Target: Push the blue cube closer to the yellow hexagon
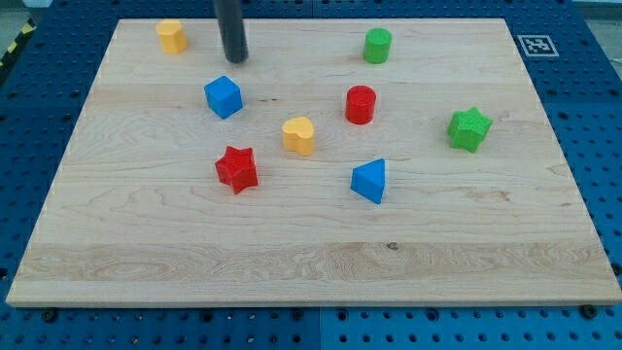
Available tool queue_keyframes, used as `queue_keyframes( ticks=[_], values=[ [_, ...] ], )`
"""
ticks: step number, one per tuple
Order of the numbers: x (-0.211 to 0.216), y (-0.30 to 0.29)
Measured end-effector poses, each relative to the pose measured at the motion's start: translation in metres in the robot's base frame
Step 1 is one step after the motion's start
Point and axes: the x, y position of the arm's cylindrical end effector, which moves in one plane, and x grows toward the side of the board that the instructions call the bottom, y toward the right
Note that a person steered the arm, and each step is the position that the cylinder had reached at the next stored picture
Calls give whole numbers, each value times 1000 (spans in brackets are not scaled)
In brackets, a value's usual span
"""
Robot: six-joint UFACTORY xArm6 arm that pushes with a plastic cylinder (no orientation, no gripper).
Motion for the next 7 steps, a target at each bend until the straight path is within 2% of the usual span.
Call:
queue_keyframes(
  ticks=[1, 2, 3, 7],
  values=[
    [51, 20],
    [61, 20],
    [91, 20],
    [83, -14]
  ],
)
